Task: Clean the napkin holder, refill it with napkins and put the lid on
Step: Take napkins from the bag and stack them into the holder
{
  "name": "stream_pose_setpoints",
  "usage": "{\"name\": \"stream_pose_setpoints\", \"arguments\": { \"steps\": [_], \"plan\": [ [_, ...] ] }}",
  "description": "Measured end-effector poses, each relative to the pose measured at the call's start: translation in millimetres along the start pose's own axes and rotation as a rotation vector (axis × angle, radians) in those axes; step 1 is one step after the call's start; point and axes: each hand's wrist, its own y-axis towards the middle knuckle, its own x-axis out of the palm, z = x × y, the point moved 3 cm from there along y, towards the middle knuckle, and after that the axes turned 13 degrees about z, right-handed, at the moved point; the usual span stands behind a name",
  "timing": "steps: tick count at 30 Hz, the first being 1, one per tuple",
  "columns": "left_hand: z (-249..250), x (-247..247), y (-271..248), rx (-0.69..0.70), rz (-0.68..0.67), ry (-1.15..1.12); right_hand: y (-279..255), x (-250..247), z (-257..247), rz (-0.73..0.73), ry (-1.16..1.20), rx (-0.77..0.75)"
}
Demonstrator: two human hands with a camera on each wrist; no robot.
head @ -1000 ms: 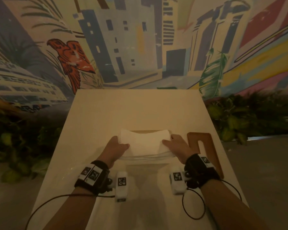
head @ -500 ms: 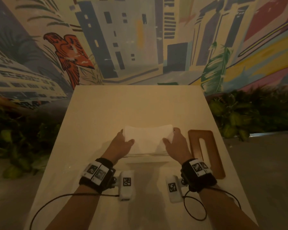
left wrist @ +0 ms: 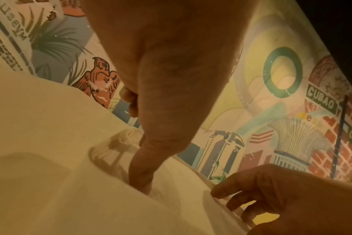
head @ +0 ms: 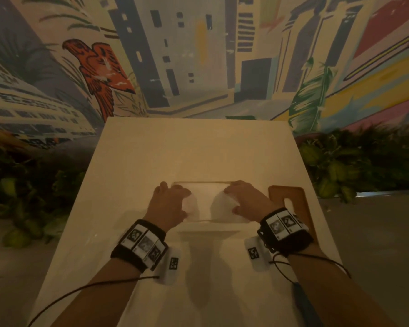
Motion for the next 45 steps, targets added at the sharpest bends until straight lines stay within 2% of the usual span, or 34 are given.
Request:
{"name": "stream_pose_setpoints", "arguments": {
  "steps": [6, 11, 15, 17, 20, 22, 25, 29, 31, 33, 35, 37, 41, 45],
  "plan": [
    [0, 10, 5, -0.009, -0.046, 0.058, 6, 11, -9, -0.053, -0.101, -0.04],
    [-3, 17, 6, -0.018, -0.065, 0.064, 0, 17, -12, -0.052, -0.114, -0.003],
    [-10, 13, 2, -0.027, -0.078, -0.079, -2, 10, -12, -0.061, -0.099, -0.001],
    [-16, 1, -5, -0.067, -0.03, -0.217, -3, 2, -13, -0.043, -0.071, 0.002],
    [-27, -27, -33, -0.128, 0.172, -0.389, -8, -15, -34, 0.119, 0.013, -0.081],
    [-39, -41, -67, -0.186, 0.276, -0.456, -14, -22, -68, 0.224, 0.132, -0.175],
    [-60, -45, -130, -0.301, 0.307, -0.447, -23, -16, -134, 0.197, 0.293, -0.305],
    [-90, -12, -214, -0.553, 0.197, -0.413, -25, 33, -208, 0.052, 0.365, -0.402],
    [-97, 8, -242, -0.613, 0.123, -0.411, -23, 67, -232, -0.026, 0.308, -0.415],
    [-100, 29, -258, -0.619, -0.011, -0.409, -23, 101, -250, -0.136, 0.184, -0.411],
    [-102, 46, -267, -0.632, -0.217, -0.42, -24, 128, -262, -0.2, 0.071, -0.428],
    [-105, 50, -267, -0.664, -0.317, -0.439, -25, 145, -272, -0.202, -0.053, -0.432],
    [-105, 45, -263, -0.654, -0.427, -0.407, -23, 164, -283, -0.156, -0.377, -0.389],
    [-102, 45, -264, -0.636, -0.419, -0.38, -17, 173, -288, -0.092, -0.402, -0.267]
  ]
}}
